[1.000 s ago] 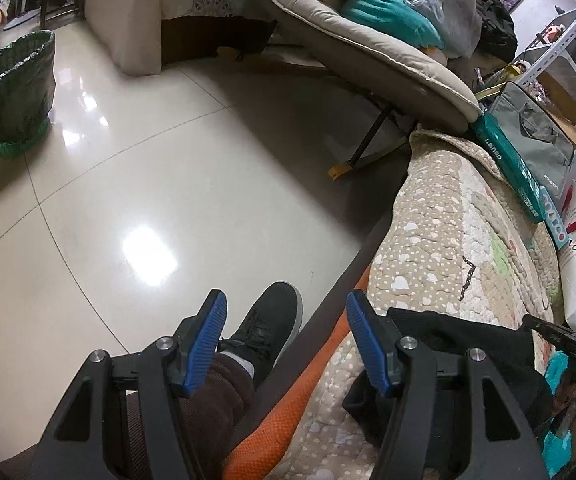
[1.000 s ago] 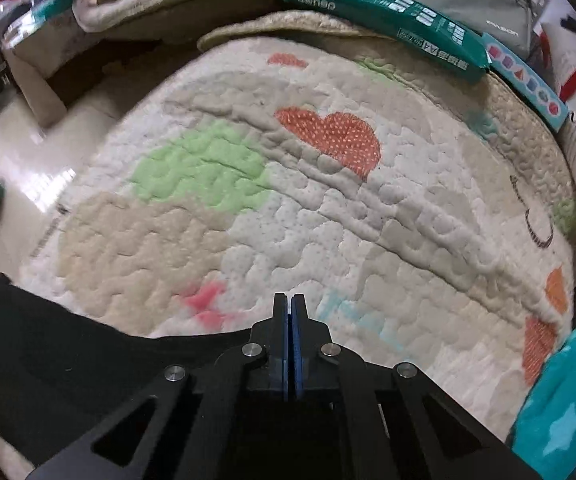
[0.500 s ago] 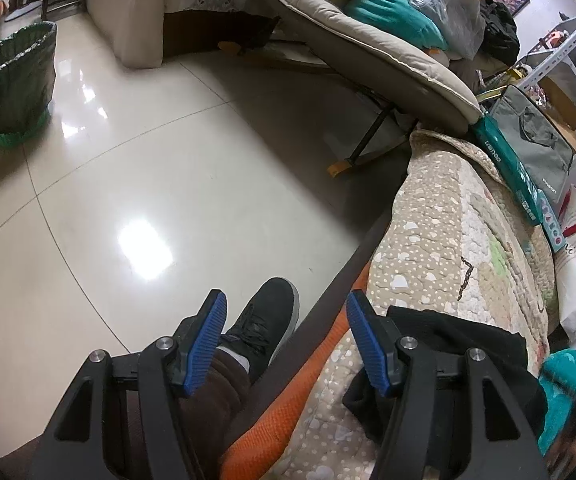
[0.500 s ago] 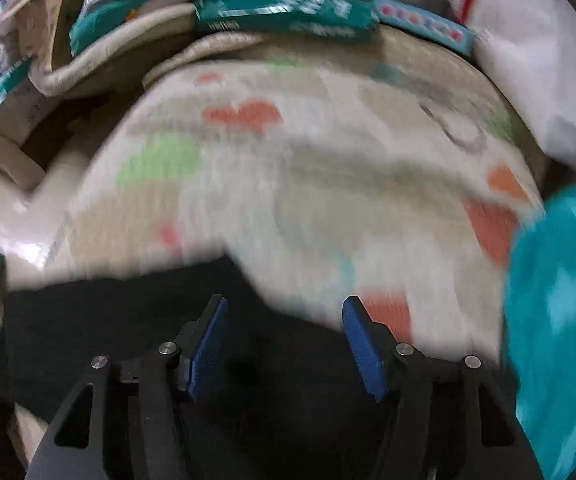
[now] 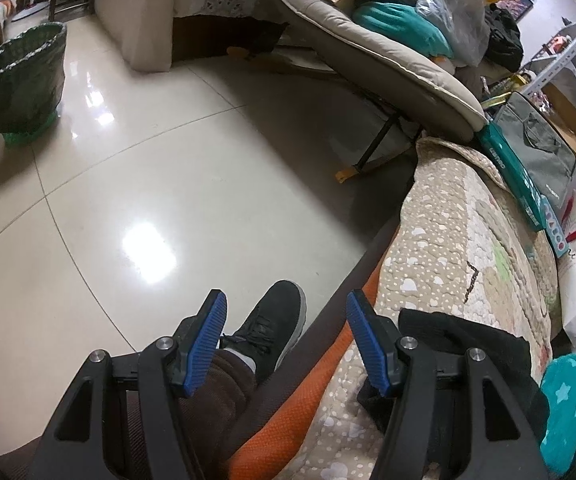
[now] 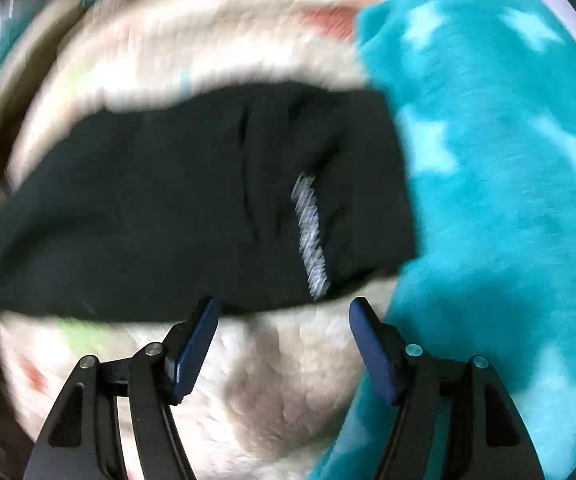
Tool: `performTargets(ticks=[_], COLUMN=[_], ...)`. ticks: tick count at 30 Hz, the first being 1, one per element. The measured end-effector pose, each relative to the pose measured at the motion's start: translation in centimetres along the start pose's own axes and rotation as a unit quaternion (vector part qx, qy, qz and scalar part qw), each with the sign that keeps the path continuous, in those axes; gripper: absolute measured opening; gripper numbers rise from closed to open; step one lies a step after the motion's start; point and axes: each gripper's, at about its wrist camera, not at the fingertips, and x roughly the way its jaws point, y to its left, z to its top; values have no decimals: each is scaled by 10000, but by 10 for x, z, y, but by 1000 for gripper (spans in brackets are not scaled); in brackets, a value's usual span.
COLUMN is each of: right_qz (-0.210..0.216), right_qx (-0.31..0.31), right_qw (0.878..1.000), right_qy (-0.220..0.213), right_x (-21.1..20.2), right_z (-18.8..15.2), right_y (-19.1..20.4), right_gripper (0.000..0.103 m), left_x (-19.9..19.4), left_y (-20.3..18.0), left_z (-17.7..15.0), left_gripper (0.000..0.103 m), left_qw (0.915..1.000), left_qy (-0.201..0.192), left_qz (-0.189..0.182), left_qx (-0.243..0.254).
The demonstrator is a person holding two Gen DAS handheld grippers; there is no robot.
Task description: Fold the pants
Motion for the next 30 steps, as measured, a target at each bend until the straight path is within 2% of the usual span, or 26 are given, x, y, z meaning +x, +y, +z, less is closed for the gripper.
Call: performTargets(ticks=[3,5,8,11,13,17,18,19,21,24,27,30], right_qz=[256,410,559,393,402,495,292,177,175,101,31,-209], right_qx=[55,-250,-1102,-1950,-2486,-3090,-3281,-3355,-3255,-3120,-2961,-3107], right_qw=[9994,9985,9916,9779,9650,9485,9435,9417,9452,9498,9548,9499], right_qy=[-244,-270,-390,-641,-731,-484,-368,-201,-173,-224,-259,-258], right_x=[-11,-11,-2,14,29,65,81,93,97,94,95,105], right_z=[16,24,44,67,81,91,91,92,93,103,116,114], right_y=[8,33,84,130,161,204,214,217,218,217,219,228], right_gripper=[72,72,72,72,66,58,51,29,22,4,2,2], left_x=[1,0,-2,0,3,10,12,13,16,17,19,18], left_y=[-4,-6,-9,-12,-11,-8,-7,-6,-6,-5,-4,-4], left_z=[-1,-2,-4,-6,-6,-5,-5,-5,-5,-5,-5,-5], left_gripper=[62,62,62,62,62,62,62,62,62,62,62,62], left_qw=[10000,9998,9995,9994,9995,9993,9991,9990,9986,9985,9980,9982], left_qy=[32,65,99,136,186,316,348,379,436,445,494,484], left_qz=[-65,-162,-236,-224,-215,-212,-225,-241,-265,-300,-356,-325], left_qx=[61,87,164,204,167,29,-13,-55,-109,-126,-181,-151])
